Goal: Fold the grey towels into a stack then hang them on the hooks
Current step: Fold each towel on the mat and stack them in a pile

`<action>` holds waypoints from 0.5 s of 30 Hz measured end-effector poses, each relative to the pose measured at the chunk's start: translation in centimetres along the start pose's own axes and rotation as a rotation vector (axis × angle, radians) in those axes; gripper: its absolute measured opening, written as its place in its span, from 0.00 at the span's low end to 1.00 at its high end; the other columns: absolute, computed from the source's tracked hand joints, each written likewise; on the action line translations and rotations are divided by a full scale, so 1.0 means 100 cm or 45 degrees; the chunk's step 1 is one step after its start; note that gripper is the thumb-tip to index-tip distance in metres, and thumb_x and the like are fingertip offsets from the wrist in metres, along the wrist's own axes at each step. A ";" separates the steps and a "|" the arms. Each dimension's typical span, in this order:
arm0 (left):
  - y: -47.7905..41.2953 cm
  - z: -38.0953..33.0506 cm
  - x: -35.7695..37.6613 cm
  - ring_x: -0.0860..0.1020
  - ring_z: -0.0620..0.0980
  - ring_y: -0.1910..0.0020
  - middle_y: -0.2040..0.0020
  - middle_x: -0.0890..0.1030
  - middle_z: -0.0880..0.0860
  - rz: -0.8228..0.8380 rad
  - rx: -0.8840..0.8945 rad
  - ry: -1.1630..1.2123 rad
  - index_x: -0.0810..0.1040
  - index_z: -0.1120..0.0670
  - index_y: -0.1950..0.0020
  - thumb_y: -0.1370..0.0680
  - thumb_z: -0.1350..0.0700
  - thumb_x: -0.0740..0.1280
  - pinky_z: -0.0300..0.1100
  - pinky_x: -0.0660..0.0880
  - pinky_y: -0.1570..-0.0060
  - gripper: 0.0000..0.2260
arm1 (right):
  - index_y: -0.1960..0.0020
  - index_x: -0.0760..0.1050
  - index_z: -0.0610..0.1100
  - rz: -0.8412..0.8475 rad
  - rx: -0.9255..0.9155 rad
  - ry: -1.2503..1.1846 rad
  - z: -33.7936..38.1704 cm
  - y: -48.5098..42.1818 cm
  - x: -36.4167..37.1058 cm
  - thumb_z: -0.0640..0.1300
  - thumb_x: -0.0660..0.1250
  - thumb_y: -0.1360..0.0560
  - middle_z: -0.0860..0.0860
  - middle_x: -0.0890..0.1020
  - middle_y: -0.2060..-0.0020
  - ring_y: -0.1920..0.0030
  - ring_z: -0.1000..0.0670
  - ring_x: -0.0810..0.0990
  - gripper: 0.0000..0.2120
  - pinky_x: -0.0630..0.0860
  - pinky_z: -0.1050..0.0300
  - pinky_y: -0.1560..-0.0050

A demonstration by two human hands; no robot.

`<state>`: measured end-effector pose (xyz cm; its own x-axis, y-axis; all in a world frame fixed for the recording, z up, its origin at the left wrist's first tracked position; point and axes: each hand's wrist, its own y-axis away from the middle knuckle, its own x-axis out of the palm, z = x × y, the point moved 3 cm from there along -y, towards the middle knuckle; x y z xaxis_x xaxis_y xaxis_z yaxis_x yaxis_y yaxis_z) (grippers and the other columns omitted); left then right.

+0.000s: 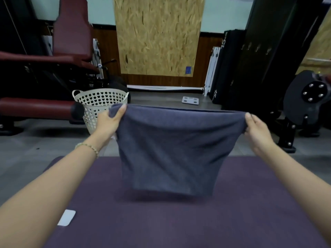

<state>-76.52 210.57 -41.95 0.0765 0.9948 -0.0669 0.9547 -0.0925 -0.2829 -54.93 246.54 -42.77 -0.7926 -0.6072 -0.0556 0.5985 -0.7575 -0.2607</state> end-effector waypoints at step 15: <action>0.100 0.275 0.005 0.76 0.43 0.70 0.76 0.77 0.44 0.338 -0.573 -0.366 0.79 0.55 0.68 0.25 0.53 0.70 0.29 0.70 0.75 0.12 | 0.40 0.75 0.35 0.101 0.928 0.152 -0.270 0.107 0.008 0.44 0.60 0.20 0.43 0.79 0.44 0.53 0.46 0.78 0.15 0.75 0.56 0.59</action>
<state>-74.88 208.94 -71.15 0.3085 0.8828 -0.3542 0.9463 -0.2472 0.2081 -52.28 244.43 -71.65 -0.7260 -0.6682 -0.1625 0.5471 -0.7044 0.4523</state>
